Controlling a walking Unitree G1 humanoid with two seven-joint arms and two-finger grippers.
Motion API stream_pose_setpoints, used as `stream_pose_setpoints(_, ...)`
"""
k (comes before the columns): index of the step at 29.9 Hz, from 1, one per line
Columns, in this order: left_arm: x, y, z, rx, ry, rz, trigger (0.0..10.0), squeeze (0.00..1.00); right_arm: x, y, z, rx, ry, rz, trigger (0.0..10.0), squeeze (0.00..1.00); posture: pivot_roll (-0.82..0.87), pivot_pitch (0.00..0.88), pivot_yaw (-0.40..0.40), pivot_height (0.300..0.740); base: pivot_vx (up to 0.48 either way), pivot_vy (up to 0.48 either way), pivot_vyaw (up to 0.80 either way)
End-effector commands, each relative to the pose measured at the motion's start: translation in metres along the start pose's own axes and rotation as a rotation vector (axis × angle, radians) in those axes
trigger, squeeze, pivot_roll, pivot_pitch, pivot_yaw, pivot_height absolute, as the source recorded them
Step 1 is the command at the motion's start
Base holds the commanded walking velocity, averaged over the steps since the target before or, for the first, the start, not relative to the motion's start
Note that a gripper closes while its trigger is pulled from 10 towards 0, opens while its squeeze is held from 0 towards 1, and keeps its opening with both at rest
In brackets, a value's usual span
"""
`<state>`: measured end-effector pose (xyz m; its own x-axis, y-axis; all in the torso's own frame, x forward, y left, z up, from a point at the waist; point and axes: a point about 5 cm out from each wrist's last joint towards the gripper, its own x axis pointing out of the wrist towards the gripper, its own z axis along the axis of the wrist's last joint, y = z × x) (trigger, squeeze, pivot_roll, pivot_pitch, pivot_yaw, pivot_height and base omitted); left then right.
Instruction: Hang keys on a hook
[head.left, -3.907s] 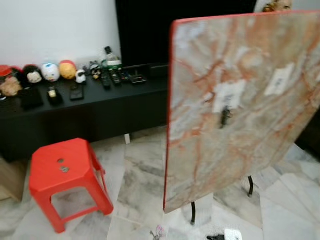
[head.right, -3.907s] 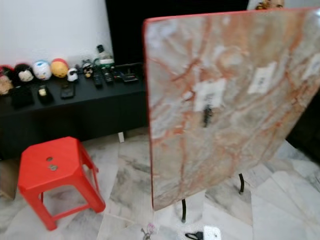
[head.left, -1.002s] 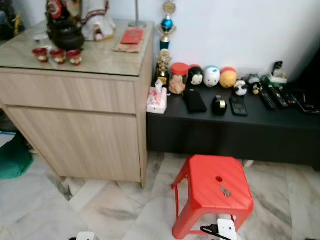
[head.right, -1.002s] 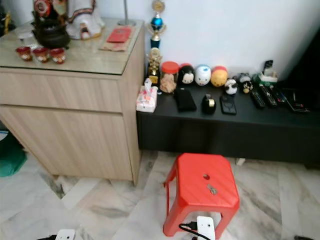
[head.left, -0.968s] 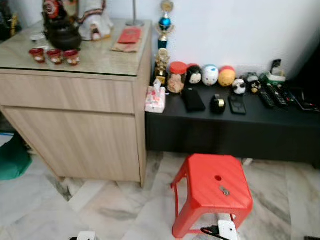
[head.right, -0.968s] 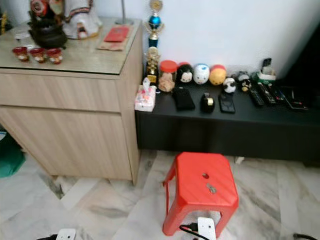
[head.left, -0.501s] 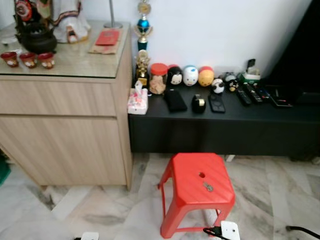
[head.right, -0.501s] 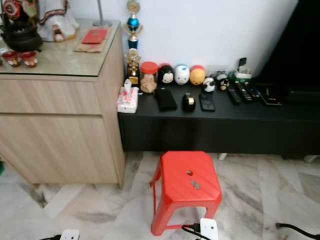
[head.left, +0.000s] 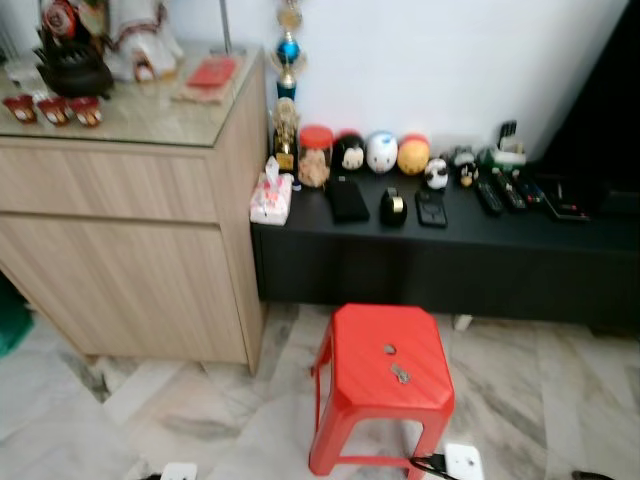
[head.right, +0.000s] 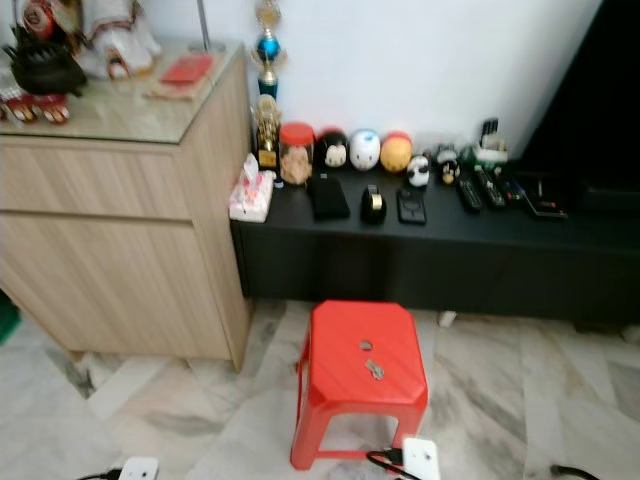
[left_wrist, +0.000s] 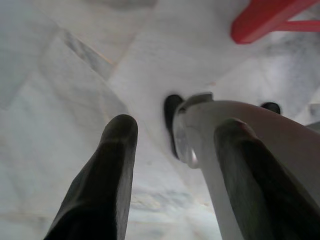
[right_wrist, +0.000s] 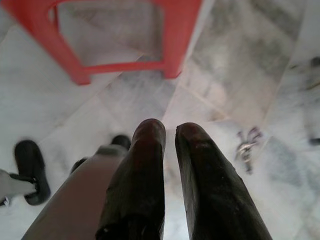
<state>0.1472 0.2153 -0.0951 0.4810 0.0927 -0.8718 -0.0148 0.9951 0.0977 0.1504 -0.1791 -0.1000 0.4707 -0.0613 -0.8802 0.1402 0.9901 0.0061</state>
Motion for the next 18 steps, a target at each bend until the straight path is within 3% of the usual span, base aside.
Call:
stream_pose_setpoints(1, -0.0011, -0.0004, -0.0085, 0.019, 0.031, -0.004, 10.0, 0.0, 0.0003, 0.0031, 0.0016, 0.019, -0.009, 0.007, 10.0, 0.0, 0.08, 0.0, -0.098, 0.74, 0.0, 0.0, 0.0)
stream_pose_setpoints(8, -0.0014, 0.001, -0.009, 0.011, 0.026, 0.0, 10.0, 0.0, -0.0001, 0.0053, -0.0024, 0.124, 0.002, 0.02, 10.0, 0.0, 0.08, 0.0, -0.093, 0.74, 0.0, 0.0, 0.0)
stream_pose_setpoints(18, -0.0022, 0.0051, -0.0101, -0.032, 0.019, 0.002, 10.0, 0.0, -0.0001, 0.0102, -0.0043, 0.063, 0.023, 0.053, 10.0, 0.0, 0.07, 0.0, -0.076, 0.74, 0.0, 0.0, 0.0)
